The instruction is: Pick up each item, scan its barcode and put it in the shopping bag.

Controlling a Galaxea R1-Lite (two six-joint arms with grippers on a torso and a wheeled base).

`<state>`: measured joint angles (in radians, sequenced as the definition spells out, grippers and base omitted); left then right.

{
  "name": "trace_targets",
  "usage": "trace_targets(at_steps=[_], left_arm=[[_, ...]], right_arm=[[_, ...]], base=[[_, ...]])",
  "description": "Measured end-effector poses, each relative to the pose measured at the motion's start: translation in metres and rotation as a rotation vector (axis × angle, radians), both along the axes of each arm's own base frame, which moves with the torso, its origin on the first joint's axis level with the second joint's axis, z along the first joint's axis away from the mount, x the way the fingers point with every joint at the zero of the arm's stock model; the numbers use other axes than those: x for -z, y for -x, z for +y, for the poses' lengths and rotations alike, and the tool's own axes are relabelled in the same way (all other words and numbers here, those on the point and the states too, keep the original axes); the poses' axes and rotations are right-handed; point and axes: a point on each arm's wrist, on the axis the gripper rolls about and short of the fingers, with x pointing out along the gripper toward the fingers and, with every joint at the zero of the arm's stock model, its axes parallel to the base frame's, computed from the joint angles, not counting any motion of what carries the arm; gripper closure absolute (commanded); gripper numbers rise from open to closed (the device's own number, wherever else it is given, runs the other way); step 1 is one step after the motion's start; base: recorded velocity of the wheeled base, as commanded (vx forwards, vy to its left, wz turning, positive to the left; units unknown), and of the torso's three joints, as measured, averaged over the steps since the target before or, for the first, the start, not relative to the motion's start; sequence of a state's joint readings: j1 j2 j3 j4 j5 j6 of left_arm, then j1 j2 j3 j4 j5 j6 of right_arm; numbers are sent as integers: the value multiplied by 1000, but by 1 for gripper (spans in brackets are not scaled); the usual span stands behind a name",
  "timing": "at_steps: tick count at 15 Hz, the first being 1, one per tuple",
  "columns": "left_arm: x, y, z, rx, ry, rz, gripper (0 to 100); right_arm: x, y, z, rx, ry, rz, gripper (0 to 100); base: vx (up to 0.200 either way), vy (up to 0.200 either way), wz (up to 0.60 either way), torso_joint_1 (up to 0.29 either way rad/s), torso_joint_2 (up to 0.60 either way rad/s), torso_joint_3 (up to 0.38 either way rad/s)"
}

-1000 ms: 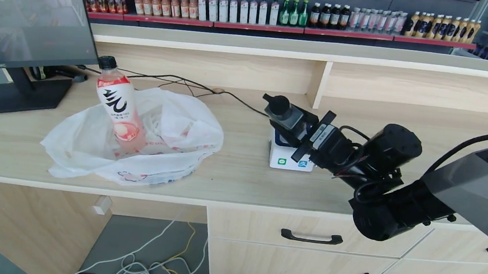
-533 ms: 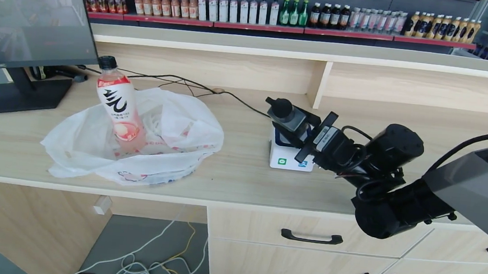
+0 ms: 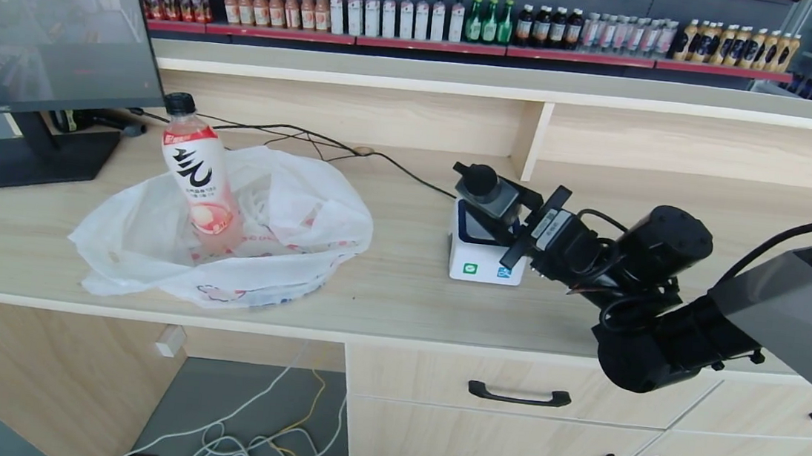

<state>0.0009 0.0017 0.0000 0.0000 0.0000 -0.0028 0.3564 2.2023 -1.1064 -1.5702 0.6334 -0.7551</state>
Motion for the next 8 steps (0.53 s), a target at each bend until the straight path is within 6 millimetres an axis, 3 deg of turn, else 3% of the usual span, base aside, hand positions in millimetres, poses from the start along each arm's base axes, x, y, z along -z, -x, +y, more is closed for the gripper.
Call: trace_targets(at_steps=[8], left_arm=[[0, 0, 0, 0, 0, 0, 0]], right_arm=[[6, -3, -1, -8, 13, 9, 100]], base=[[0, 0, 0, 0, 0, 0]])
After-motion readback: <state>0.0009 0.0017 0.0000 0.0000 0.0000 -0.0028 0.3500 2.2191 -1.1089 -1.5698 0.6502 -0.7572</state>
